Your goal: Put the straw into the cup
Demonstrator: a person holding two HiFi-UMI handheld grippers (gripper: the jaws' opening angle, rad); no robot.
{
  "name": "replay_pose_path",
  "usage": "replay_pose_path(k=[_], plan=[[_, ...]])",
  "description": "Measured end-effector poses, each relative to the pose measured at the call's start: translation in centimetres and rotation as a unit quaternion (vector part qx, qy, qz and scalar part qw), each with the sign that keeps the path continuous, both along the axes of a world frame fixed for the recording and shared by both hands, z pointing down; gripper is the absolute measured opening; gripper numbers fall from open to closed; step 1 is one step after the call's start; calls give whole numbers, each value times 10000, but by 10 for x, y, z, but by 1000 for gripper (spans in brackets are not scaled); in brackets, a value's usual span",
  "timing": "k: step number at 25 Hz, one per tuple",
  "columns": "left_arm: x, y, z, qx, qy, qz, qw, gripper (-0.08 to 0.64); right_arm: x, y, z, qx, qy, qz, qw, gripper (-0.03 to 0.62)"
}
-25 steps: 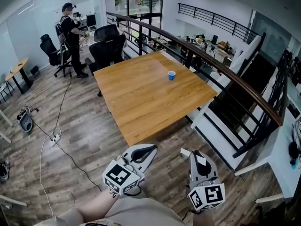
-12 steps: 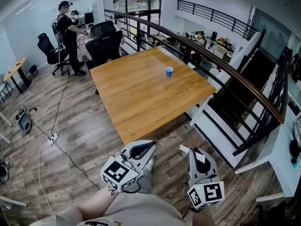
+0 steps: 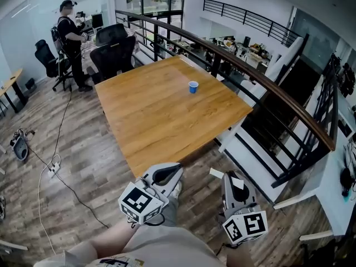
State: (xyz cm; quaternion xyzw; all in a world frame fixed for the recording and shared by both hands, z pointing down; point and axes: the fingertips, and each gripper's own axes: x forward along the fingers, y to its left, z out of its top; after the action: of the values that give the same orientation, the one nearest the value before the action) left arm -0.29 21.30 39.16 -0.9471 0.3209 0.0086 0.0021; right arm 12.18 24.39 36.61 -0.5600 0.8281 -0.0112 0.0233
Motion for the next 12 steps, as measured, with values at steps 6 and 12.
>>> replay_pose_path(k=[6,12], plan=[[5,-68,-2,-32,-26,74,10000,12,-1,-71,-1,-68,74,-32,9999,52],[12,-148,-6,-106,-87,106,9998,14,3,-153,-4,-213,113,-47,9997,52]])
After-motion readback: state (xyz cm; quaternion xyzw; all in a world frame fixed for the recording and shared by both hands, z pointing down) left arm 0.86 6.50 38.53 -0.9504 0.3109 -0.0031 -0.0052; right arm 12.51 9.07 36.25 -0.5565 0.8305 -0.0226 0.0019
